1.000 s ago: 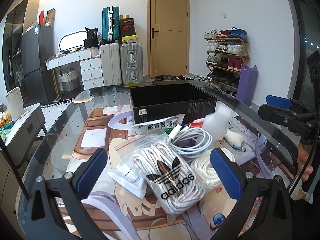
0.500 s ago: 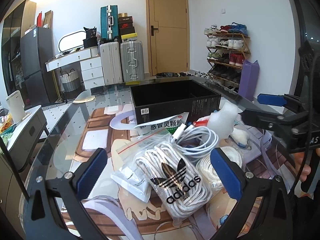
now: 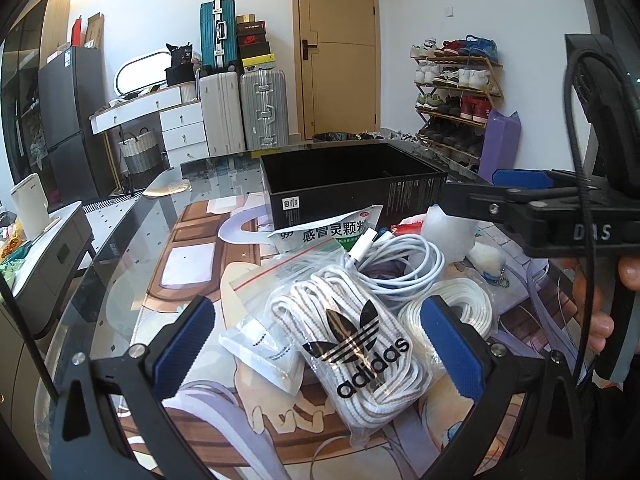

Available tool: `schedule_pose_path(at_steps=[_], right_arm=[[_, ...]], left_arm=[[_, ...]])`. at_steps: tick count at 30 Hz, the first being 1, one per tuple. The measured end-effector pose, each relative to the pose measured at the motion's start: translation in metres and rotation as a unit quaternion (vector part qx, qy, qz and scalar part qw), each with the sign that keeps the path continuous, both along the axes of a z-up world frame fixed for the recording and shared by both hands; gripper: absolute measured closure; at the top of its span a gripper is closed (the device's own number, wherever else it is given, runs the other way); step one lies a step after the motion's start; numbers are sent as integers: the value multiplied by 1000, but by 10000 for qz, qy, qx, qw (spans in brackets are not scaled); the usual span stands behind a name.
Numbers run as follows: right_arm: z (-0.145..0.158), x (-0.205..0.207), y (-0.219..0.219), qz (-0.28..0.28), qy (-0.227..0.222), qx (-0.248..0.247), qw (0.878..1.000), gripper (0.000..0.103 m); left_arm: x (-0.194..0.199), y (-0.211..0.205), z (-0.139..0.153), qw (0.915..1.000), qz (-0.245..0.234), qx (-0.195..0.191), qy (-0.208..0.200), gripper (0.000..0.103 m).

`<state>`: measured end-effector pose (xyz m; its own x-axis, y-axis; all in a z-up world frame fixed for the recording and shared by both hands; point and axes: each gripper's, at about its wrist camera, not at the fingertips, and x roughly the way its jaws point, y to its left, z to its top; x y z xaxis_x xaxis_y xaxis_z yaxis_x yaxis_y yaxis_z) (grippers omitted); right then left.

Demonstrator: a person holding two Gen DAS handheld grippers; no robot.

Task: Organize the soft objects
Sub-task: 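Grasp the white foam block with the right gripper, then grasp the Adidas lace bag with the left gripper while the right gripper holds the foam block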

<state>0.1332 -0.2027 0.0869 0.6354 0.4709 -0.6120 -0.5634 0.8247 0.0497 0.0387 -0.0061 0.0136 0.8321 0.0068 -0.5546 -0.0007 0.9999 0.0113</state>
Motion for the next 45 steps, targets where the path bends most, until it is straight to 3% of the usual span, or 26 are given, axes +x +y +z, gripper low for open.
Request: schedule_pose_path(at_steps=[4,13,23,37,45], right_arm=[[-7,4,-6,-88,135,-18,9999,4],[-16,3,-12,144,320,139,9993,32],[-16,-13,-5,489,300,353,9977,74],[4,-28,-28,414,-36,633,9971,75],[4,-30,-28,457,-34,602,9971,75]], left_arm=[[0,-1,-2,10000,-26,13,67,0],[0,0,-2,9998,-77,-84,159,0],[2,2,-3,9997,-88,-80,190,0],[4,-2,-6,9993,-120,-140,310,0],[17,7,-19,9962,37,-532,686,1]])
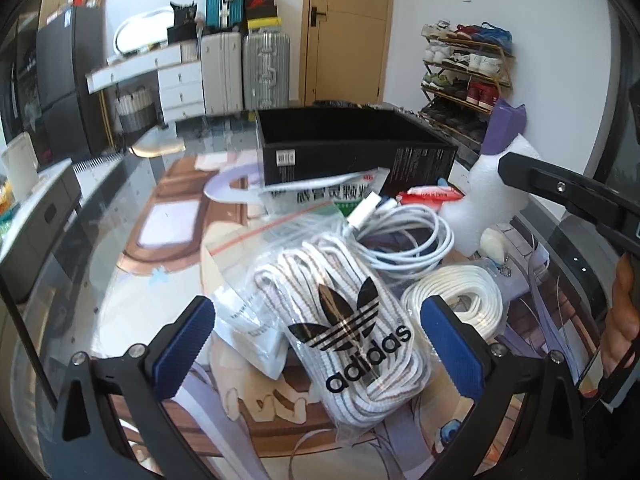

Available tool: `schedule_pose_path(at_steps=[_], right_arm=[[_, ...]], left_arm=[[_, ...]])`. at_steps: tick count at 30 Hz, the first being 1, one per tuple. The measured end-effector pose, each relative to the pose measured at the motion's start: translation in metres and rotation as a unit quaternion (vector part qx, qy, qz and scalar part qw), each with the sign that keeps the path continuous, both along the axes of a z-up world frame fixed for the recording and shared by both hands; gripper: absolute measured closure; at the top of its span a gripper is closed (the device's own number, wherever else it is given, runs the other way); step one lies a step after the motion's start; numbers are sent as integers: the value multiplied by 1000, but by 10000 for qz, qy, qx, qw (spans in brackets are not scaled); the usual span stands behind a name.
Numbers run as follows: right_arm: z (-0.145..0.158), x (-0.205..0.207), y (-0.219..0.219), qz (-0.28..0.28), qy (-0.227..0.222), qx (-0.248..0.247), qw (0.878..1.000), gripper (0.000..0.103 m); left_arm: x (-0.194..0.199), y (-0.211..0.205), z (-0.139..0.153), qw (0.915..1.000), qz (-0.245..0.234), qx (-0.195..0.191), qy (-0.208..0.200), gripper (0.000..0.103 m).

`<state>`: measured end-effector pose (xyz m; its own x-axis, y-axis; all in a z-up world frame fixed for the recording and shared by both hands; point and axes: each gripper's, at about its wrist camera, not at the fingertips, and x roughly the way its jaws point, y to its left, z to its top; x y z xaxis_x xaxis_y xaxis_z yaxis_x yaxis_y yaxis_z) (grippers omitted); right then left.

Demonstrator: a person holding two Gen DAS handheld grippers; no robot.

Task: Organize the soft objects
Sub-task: 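Grasp the Adidas lace bag with the left gripper while the right gripper holds the foam block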

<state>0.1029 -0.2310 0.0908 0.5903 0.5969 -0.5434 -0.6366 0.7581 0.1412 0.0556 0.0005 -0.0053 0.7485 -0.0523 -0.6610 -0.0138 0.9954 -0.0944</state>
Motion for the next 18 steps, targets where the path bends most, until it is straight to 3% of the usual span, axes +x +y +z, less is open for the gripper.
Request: schedule_pose_path(at_steps=[2,4,6,10,18], right_arm=[[0,-1,0,5,-7,-1,10000,75],[0,0,0,3,4,-4,10000,75],[0,-1,1,-16,5,9,10000,75],[1,-4,2,-13,-16,9,10000,75],[7,-3,-3,-27,-109,59,9999,75]], left_arm=[[0,1,-2,10000,-30,-56,35,5],[-1,0,-2,9998,-134,-105,46,21],[-1,-1,-2,9996,-240,-153,90,32],[-6,-3,0,9995,-289,-138,27,40],[-15,0,10,9990,-333,-256,-139,45]])
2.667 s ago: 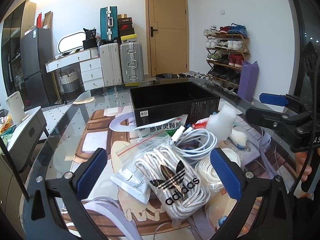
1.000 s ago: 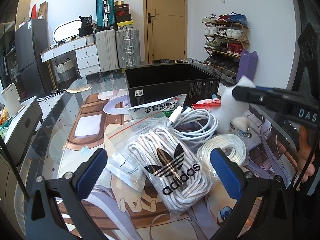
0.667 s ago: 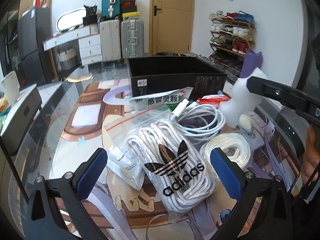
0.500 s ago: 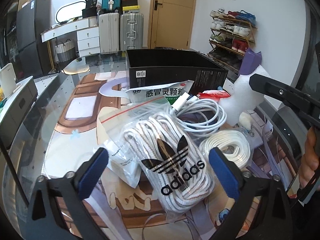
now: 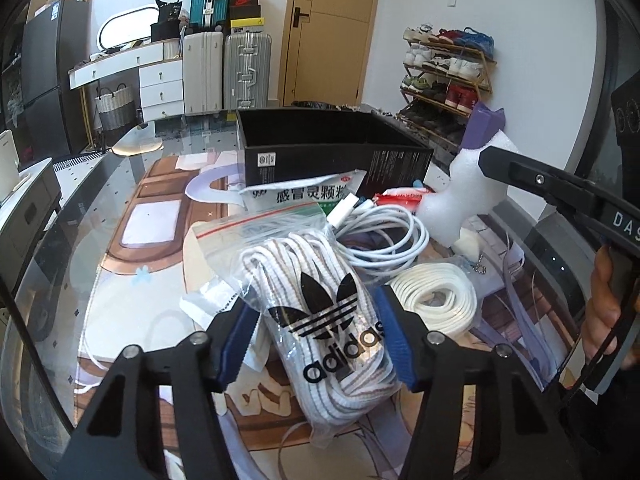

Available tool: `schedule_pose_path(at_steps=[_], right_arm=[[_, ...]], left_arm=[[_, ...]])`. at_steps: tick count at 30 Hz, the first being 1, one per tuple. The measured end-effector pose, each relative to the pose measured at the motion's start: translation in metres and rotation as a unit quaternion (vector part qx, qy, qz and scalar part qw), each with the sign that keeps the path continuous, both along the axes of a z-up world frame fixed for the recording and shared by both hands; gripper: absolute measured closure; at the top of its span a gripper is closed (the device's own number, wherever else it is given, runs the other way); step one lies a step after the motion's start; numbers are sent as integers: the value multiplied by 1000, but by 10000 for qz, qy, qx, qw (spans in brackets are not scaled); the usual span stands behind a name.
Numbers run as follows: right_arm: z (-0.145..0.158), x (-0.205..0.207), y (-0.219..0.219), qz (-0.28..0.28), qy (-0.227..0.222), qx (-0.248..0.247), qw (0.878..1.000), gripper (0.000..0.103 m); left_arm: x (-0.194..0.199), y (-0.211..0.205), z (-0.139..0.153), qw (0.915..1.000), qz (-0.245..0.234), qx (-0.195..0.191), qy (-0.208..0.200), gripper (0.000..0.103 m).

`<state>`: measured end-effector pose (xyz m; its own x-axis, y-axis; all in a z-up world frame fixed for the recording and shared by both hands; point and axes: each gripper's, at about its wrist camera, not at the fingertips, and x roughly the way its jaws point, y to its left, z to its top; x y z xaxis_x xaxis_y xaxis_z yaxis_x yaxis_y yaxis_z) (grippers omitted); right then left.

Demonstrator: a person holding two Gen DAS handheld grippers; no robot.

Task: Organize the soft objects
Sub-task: 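Grasp the Adidas lace bag with the left gripper while the right gripper holds the foam block, then carry the lace bag and foam block over the black bin with both grippers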

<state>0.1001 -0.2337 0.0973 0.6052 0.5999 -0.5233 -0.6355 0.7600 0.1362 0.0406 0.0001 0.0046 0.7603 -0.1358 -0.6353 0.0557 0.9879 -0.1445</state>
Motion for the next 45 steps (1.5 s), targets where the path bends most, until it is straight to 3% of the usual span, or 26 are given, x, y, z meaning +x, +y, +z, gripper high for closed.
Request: schedule_pose_path(at_steps=[19,45], right_arm=[[18,-8,-10,-7,-259,253,9993,75],[61,-2,-25,-40,-672,469,9966,75]], left_arm=[[-11,8,32,9985,42,-57,-539,46],[5,30,71,9936,224,-274,-1074,46]])
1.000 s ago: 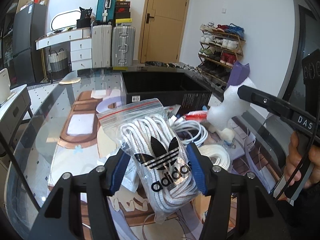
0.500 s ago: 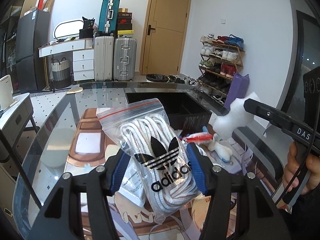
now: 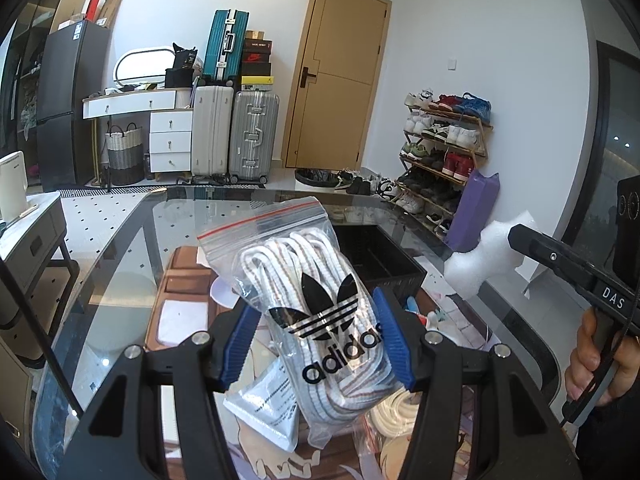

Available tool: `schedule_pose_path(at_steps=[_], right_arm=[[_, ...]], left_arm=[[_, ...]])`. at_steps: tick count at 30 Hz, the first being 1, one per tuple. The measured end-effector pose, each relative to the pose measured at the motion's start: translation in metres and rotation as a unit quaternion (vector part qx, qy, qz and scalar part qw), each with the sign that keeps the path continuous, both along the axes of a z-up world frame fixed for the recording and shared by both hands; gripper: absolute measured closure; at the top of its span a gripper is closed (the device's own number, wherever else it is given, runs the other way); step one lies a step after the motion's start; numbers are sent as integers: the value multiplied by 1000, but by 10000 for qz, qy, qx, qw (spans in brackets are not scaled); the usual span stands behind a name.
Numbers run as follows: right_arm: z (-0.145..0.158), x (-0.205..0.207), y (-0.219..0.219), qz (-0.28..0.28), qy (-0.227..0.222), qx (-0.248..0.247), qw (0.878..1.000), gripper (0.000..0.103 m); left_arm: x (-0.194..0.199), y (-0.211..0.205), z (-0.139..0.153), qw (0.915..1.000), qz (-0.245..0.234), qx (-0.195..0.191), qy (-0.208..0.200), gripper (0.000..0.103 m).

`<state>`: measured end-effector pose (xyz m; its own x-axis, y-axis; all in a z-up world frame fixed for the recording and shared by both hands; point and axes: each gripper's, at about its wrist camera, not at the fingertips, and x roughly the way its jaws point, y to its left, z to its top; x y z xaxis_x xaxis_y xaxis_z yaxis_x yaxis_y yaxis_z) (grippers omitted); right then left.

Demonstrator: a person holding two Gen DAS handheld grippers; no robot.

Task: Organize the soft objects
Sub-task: 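Carry the lace bag and foam block over the black bin with both grippers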

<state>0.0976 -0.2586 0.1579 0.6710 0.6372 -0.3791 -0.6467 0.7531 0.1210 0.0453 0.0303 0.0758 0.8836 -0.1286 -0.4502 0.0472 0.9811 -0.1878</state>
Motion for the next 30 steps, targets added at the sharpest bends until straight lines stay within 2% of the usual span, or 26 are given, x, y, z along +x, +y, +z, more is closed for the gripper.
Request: schedule_pose_path(at_steps=[12,30], right_arm=[[12,19,0,38,-28,43,10000,75],[5,62,29,135,212,-82,9996,75]], left_arm=[[30,-7,9,9999,-11,-98,-45,46],[75,-7,-1,9995,200,-189,129,46]])
